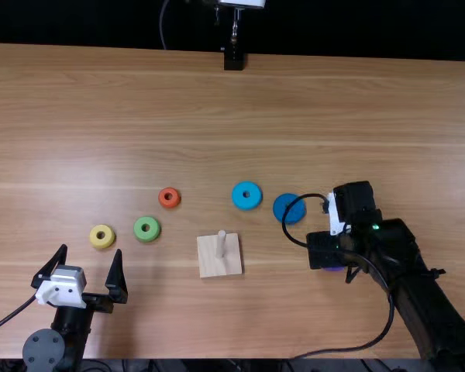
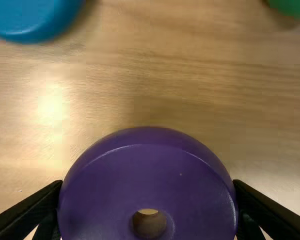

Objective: Build the Hanoi tower: stack the rings onto the peg from bottom to top in this color order: purple, dark blue, light blue, dark green, light green, yellow, orange.

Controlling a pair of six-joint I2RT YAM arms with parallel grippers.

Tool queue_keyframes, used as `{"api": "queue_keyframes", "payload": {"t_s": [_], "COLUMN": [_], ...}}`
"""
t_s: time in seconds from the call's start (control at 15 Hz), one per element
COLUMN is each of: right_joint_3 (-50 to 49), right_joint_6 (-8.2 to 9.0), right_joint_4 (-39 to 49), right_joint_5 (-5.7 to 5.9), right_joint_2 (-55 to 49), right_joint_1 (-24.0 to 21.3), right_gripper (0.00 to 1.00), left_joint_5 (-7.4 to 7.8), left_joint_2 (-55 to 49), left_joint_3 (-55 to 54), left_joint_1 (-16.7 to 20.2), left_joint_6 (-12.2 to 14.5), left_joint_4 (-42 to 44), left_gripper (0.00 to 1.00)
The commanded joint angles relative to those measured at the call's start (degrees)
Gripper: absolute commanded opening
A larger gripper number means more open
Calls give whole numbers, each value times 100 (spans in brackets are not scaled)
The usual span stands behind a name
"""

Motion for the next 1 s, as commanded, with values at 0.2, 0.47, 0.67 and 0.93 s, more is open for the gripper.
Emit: {"api": "queue_keyframes", "payload": {"t_s": [0.2, 0.47, 0.67, 0.93], "right_joint_3": [1702, 2959, 3803, 4532], "right_joint_6": [-69, -58, -16, 37], "right_joint_4": [-1290, -1838, -2155, -2323], "right_joint_5": [-13, -13, -24, -24], "right_joint_2": [-241, -188, 120, 454], "right_joint_1": [943, 1707, 2120, 2709], "right_gripper": [0, 0, 0, 0], "left_joint_5": [62, 62, 62, 62], "left_joint_2": [-67, -67, -67, -67], "left_joint_3": [-102, -102, -102, -102], "left_joint_1": [52, 52, 52, 52], "left_joint_6": [53, 53, 53, 53], "left_joint_4": [-208, -208, -208, -208], "left_gripper": [100, 100, 100, 100]}}
